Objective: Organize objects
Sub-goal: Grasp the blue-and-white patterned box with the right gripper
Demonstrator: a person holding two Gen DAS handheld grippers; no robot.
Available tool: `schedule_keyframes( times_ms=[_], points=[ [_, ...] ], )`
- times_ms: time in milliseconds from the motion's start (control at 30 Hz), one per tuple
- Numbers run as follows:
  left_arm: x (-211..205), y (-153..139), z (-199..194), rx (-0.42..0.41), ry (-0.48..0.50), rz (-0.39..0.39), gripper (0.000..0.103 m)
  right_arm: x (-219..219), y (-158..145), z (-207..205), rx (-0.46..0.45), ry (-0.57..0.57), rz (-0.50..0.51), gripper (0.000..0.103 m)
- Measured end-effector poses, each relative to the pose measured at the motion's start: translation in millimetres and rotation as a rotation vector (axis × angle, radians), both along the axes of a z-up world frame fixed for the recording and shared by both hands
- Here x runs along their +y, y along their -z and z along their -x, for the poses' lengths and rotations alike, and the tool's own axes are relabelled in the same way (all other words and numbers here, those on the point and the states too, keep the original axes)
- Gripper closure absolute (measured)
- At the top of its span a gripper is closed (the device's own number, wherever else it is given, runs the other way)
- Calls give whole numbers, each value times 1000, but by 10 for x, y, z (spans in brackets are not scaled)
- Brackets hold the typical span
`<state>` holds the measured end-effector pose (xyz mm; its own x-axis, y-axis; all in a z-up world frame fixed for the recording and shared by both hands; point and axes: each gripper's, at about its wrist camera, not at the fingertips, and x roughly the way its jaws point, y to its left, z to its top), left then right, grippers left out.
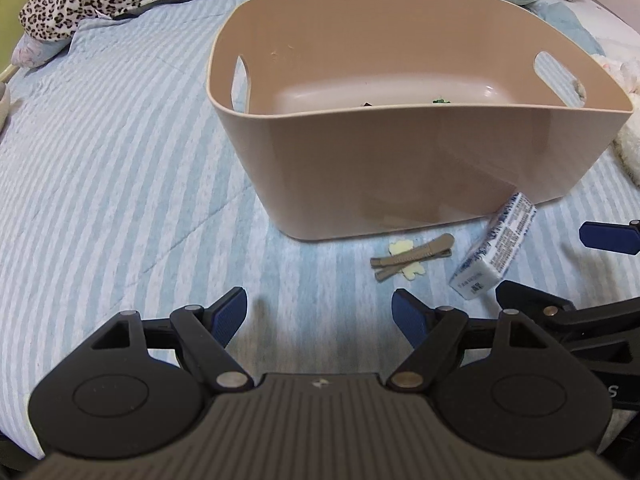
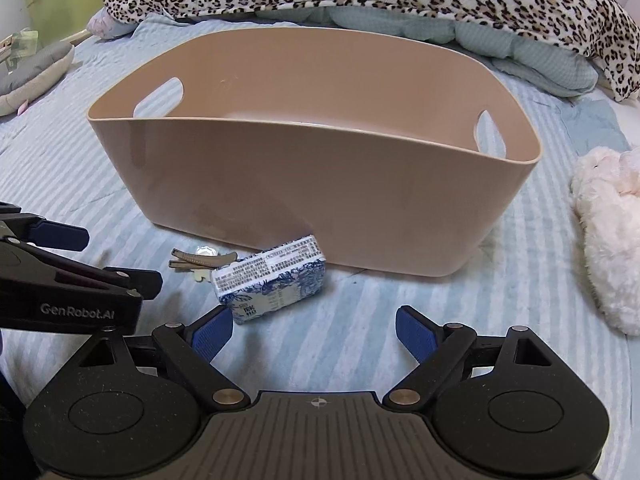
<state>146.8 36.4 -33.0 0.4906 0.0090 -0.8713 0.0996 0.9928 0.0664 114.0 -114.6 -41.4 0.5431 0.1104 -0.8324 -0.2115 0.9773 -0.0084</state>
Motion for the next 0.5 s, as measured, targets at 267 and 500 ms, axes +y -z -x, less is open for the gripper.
schedule_keyframes(
  times_ms=[267, 500],
  points=[
    [36, -14, -106, -4, -24, -47, 23, 12, 65, -122, 47, 26, -81, 13],
    [174, -67, -117, -22, -51, -51, 23, 198, 31, -120, 18, -26, -47, 10]
  ],
)
